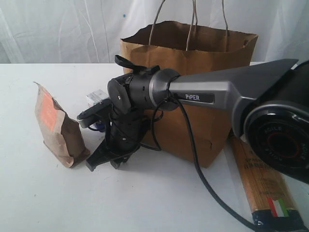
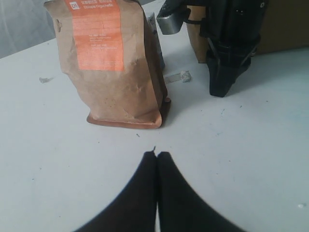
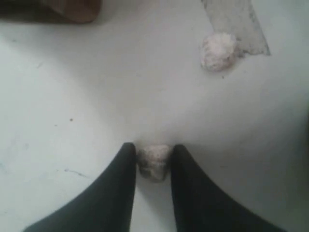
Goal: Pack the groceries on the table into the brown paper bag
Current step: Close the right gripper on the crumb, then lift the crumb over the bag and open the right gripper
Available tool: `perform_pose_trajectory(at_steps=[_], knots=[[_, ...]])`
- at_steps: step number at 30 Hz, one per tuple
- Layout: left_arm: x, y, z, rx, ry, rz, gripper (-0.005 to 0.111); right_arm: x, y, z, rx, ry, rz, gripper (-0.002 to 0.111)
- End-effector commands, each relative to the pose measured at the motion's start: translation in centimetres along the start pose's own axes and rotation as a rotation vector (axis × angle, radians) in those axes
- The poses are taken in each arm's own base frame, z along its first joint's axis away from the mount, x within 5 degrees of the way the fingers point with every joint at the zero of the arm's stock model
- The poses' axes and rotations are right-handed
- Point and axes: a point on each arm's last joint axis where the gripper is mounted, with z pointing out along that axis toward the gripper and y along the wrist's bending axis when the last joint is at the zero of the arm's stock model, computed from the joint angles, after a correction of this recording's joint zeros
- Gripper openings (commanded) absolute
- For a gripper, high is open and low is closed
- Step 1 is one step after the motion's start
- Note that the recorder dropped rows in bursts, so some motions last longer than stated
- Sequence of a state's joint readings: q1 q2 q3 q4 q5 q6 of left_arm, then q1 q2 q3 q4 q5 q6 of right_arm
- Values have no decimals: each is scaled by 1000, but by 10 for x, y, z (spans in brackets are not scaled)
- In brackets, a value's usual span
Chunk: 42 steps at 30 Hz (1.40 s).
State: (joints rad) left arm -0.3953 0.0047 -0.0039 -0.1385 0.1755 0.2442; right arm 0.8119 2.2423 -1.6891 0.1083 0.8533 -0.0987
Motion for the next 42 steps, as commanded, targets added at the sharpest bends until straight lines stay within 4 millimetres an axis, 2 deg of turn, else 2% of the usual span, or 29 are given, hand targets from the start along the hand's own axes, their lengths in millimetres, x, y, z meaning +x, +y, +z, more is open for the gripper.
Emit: perform_pose_trajectory(at_steps=[1, 7, 10, 16, 21, 24, 28, 29, 31, 34, 37, 39, 42], knots=[[1, 0, 0, -2, -1, -9, 0, 1, 5, -10, -15, 7, -13, 8], [1, 0, 0, -2, -1, -9, 0, 1, 33, -58, -27, -57, -74, 5], [1, 0, 0, -2, -1, -9, 0, 9, 48, -86, -36, -105, -102, 5], [1, 0, 0, -2, -1, -9, 0, 51, 72, -135, -60, -225, -98, 5], [1, 0, 0, -2, -1, -9, 0, 91, 70, -180, -70, -412, 1, 5], [1, 0, 0, -2, -1, -9, 0, 116, 60, -210, -3, -513, 46, 5], [1, 0, 0, -2, -1, -9, 0, 145, 39, -262, 169, -642, 114, 5], [1, 0, 0, -2, -1, -9, 0, 159, 29, -284, 252, -705, 153, 5], [1, 0, 0, -2, -1, -9, 0, 172, 14, -308, 343, -796, 205, 5], [1, 0, 0, -2, -1, -9, 0, 178, -10, -323, 423, -845, 311, 5], [1, 0, 0, -2, -1, -9, 0, 170, -40, -330, 439, -902, 434, 5], [1, 0, 0, -2, -1, -9, 0, 160, -58, -327, 431, -888, 480, 0], [1, 0, 0, -2, -1, -9, 0, 131, -79, -310, 333, -798, 437, 0]])
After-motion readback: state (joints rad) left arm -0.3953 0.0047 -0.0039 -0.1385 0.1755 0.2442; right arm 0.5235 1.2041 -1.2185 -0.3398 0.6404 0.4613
